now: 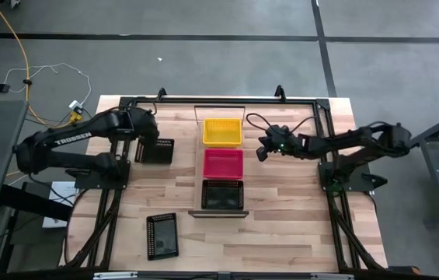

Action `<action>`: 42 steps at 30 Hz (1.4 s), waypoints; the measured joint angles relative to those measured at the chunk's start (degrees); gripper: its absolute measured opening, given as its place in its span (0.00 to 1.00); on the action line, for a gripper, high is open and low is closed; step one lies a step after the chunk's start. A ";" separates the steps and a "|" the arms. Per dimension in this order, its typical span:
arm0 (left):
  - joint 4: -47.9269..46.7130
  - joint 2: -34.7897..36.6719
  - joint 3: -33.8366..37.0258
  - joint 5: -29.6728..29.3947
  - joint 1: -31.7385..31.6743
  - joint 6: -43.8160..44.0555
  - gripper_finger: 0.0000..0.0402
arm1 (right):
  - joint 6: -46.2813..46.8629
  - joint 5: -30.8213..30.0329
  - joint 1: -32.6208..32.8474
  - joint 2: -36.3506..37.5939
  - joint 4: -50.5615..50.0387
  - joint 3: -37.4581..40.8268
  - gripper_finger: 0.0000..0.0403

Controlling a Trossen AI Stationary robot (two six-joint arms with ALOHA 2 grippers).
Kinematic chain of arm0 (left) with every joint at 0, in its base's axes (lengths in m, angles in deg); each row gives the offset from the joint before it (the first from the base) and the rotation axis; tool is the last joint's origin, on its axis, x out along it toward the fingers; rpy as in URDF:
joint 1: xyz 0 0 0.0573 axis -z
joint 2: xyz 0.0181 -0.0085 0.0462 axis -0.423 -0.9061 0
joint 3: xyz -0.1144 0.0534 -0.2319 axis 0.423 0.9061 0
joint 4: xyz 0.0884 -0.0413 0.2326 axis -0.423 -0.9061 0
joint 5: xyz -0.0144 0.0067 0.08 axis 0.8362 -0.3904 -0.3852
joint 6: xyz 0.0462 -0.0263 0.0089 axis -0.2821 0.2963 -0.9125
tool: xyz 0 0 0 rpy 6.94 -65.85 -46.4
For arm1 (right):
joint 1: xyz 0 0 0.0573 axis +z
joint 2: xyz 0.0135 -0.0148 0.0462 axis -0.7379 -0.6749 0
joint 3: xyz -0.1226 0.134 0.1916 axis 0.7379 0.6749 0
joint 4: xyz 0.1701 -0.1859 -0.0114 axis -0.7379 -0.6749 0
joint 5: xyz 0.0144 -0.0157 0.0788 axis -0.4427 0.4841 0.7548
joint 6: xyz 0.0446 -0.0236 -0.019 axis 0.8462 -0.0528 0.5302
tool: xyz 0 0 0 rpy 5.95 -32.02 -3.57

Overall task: Stack baskets on shelf by color
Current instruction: Stack the top black bin on the black bin on the shelf

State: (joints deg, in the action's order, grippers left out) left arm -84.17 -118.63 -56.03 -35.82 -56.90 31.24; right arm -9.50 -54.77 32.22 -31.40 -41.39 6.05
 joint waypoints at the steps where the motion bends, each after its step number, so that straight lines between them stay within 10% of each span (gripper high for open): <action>1: -2.90 -0.62 -0.42 0.05 0.01 1.64 0.56 | -0.01 0.02 0.00 -1.25 1.16 0.00 0.00; 15: 4.96 -4.67 11.10 7.17 2.80 7.99 0.56 | -1.50 7.17 0.02 -6.84 10.50 0.00 0.00; 42: 11.12 -15.80 12.89 -1.38 6.65 18.44 0.56 | -1.08 7.24 0.02 -6.83 11.37 0.00 0.00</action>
State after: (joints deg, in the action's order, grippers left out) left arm -73.05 -134.43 -43.14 -37.20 -50.25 49.68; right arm -10.59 -47.53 32.24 -38.23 -30.02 6.05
